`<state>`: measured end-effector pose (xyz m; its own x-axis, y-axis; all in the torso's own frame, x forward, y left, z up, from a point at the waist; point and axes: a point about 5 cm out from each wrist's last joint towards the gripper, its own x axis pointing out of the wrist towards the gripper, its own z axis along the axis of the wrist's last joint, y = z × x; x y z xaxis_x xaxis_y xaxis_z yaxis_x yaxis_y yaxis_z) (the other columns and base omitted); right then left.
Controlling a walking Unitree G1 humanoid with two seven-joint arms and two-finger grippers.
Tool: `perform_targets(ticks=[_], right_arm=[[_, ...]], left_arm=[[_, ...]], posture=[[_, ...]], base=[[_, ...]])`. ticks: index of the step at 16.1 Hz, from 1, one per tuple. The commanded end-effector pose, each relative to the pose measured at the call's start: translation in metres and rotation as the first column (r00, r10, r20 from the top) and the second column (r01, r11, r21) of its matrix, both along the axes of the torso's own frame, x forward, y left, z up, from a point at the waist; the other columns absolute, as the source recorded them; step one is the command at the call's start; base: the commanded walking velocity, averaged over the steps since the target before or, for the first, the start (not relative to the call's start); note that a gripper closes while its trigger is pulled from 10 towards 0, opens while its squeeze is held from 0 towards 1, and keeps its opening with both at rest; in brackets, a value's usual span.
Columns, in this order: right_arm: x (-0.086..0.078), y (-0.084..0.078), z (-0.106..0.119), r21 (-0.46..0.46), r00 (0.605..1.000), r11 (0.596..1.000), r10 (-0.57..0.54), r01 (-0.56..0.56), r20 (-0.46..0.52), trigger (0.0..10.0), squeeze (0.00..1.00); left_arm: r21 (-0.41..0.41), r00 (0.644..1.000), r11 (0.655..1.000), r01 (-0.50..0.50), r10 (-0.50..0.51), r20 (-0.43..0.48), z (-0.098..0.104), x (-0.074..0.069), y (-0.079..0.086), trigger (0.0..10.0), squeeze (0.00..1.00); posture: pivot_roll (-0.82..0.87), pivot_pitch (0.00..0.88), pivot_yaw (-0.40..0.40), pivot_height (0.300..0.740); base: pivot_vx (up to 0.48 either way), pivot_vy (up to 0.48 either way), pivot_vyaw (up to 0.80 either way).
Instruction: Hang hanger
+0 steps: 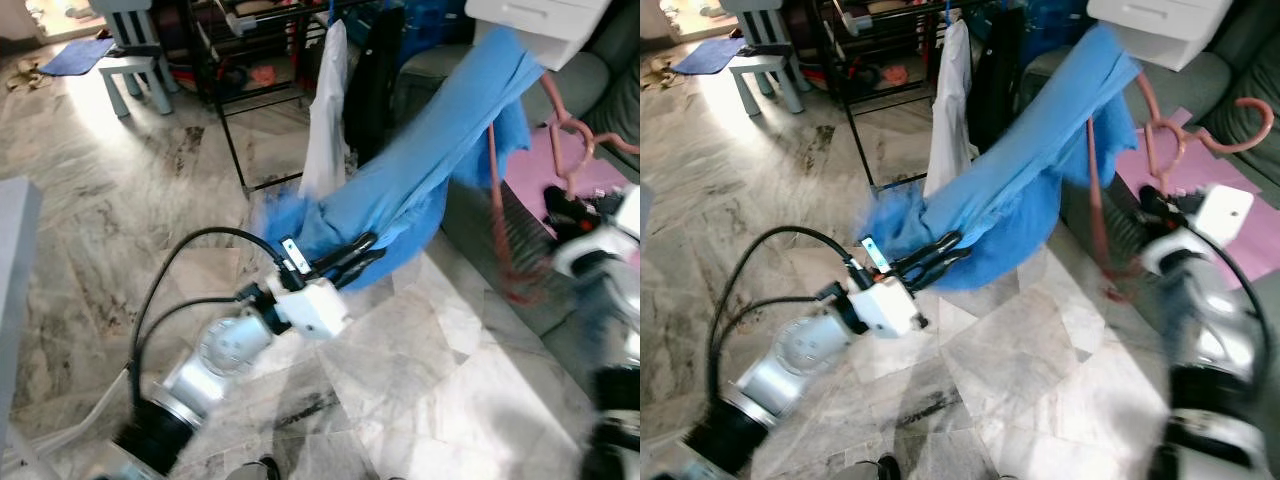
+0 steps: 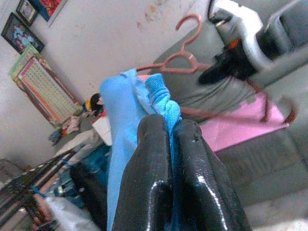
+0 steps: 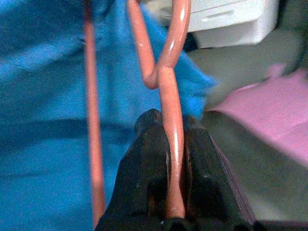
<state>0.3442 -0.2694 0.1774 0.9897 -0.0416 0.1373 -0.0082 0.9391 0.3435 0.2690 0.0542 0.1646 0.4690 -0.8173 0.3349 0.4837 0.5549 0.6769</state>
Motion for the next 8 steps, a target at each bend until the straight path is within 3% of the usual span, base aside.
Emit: perform_targets(ticks=[1, 2, 3, 4, 6, 7, 8], right_arm=[[0.002, 0.001, 0.018, 0.122, 0.998, 0.992, -0.029, 0.021, 0.064, 10.0, 0.0], [0.006, 0.014, 0.021, 0.273, 0.997, 0.962, -0.01, -0.012, 0.078, 10.0, 0.0], [0.008, 0.032, 0.025, 0.339, 0.991, 0.933, 0.091, -0.118, 0.094, 10.0, 0.0], [0.007, 0.044, 0.027, 0.323, 0.98, 0.927, 0.165, -0.192, 0.109, 10.0, 0.0], [-0.004, 0.085, 0.031, 0.291, 0.902, 0.854, 0.409, -0.431, 0.136, 10.0, 0.0], [-0.013, 0.099, 0.029, 0.28, 0.857, 0.811, 0.497, -0.514, 0.136, 10.0, 0.0], [-0.019, 0.105, 0.025, 0.29, 0.836, 0.786, 0.534, -0.546, 0.128, 10.0, 0.0]], left_arm=[[0.031, 1.0, 0.999, 0.018, -0.017, -0.014, -0.006, -0.007, -0.005, 10.0, 0.0], [0.056, 0.999, 0.998, 0.029, -0.027, -0.037, -0.013, -0.01, -0.008, 10.0, 0.0], [0.108, 0.998, 0.993, 0.042, -0.037, -0.041, -0.021, -0.012, -0.011, 10.0, 0.0], [0.119, 0.998, 0.992, 0.046, -0.04, -0.051, -0.024, -0.013, -0.011, 10.0, 0.0], [0.139, 0.996, 0.989, 0.05, -0.04, -0.076, -0.032, -0.012, -0.014, 10.0, 0.0], [0.152, 0.996, 0.987, 0.045, -0.033, -0.082, -0.035, -0.011, -0.015, 10.0, 0.0], [0.161, 0.995, 0.986, 0.04, -0.024, -0.098, -0.039, -0.011, -0.016, 10.0, 0.0]], posture=[[-0.09, 0.145, 0.015, 0.74], [-0.09, 0.145, 0.015, 0.74], [-0.08, 0.143, 0.016, 0.74], [-0.08, 0.143, 0.016, 0.74], [-0.09, 0.143, 0.017, 0.74], [-0.09, 0.143, 0.017, 0.74], [-0.1, 0.143, 0.017, 0.74]], base=[[0.0, 0.0, 0.0], [0.0, 0.0, 0.0], [0.0, 0.0, 0.0], [0.0, 0.0, 0.0], [0.0, 0.0, 0.0], [0.0, 0.0, 0.0], [0.0, 0.0, 0.0]])
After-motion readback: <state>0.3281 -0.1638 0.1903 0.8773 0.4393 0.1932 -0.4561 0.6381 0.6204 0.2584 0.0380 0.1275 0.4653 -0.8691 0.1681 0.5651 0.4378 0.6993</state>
